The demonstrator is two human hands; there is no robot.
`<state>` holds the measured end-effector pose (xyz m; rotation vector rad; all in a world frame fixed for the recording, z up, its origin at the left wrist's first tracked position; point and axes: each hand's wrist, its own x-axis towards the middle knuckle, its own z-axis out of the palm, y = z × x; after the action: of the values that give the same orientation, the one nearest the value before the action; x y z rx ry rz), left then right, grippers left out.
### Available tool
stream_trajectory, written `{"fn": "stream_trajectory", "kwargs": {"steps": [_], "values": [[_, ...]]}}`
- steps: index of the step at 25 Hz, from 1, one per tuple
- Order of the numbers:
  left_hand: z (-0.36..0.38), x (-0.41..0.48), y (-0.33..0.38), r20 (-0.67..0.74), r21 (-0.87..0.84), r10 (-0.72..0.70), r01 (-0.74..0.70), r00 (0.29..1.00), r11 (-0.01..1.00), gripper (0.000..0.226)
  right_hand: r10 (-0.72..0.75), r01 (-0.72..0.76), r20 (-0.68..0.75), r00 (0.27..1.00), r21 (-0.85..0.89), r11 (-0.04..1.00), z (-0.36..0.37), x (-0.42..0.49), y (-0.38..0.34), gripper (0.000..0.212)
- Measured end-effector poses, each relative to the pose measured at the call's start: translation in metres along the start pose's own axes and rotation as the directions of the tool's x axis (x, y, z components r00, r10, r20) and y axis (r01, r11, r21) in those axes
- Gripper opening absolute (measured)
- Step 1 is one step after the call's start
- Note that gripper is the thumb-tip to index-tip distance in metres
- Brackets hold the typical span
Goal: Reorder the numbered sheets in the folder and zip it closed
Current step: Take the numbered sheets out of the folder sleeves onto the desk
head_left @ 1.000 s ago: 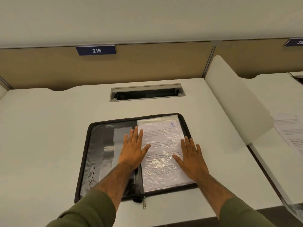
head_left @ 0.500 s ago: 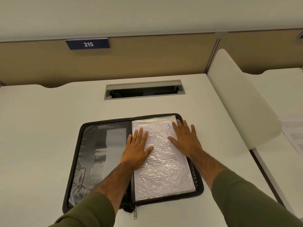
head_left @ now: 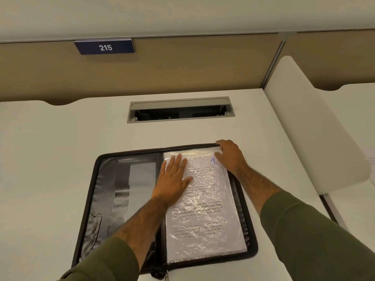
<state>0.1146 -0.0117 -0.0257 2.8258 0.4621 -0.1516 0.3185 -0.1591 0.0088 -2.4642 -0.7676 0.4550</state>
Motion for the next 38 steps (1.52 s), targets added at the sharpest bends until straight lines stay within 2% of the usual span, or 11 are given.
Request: {"fn": "stream_trajectory", "kwargs": {"steps": [3, 7, 13, 17, 22, 24, 29, 35, 38], "values": [[-0.019, 0.024, -0.009, -0.081, -0.058, -0.066, 0.061, 0.995, 0.996, 0.063, 0.065, -0.061, -0.035, 0.997, 0.1, 0.993, -0.003, 0.012, 0.001, 0.036], [-0.031, 0.046, -0.011, -0.174, -0.062, -0.057, 0.046, 0.983, 0.997, 0.046, 0.082, -0.083, 0.011, 0.997, 0.126, 0.989, -0.005, 0.02, 0.002, 0.008], [-0.032, 0.067, -0.011, -0.154, -0.123, -0.076, 0.058, 0.985, 0.991, 0.026, 0.02, -0.031, 0.057, 0.998, 0.204, 0.979, -0.012, 0.022, 0.005, 0.011], [-0.04, 0.079, -0.01, -0.059, -0.228, -0.057, 0.042, 0.997, 0.973, 0.009, 0.024, -0.038, 0.061, 0.998, 0.233, 0.972, -0.014, 0.024, 0.006, 0.009], [-0.049, 0.092, -0.01, 0.055, -0.357, -0.069, 0.084, 0.996, 0.93, 0.019, 0.018, -0.034, 0.072, 0.997, 0.221, 0.975, -0.012, 0.029, 0.007, 0.009], [-0.053, 0.101, -0.012, 0.112, -0.384, -0.058, 0.097, 0.992, 0.918, 0.017, 0.011, -0.027, 0.073, 0.997, 0.218, 0.976, -0.011, 0.03, 0.006, 0.008], [-0.068, 0.121, -0.013, 0.28, -0.33, -0.021, 0.116, 0.96, 0.937, 0.011, 0.01, -0.026, 0.072, 0.997, 0.229, 0.973, -0.009, 0.029, 0.006, 0.006], [-0.075, 0.127, -0.009, 0.467, -0.318, 0.02, 0.147, 0.884, 0.937, 0.022, 0.013, -0.032, 0.086, 0.996, 0.228, 0.973, -0.009, 0.029, 0.001, 0.009], [-0.073, 0.128, -0.008, 0.466, -0.283, 0.015, 0.134, 0.885, 0.95, 0.017, 0.013, -0.032, 0.082, 0.997, 0.236, 0.971, -0.01, 0.028, 0.0, 0.007]]}}
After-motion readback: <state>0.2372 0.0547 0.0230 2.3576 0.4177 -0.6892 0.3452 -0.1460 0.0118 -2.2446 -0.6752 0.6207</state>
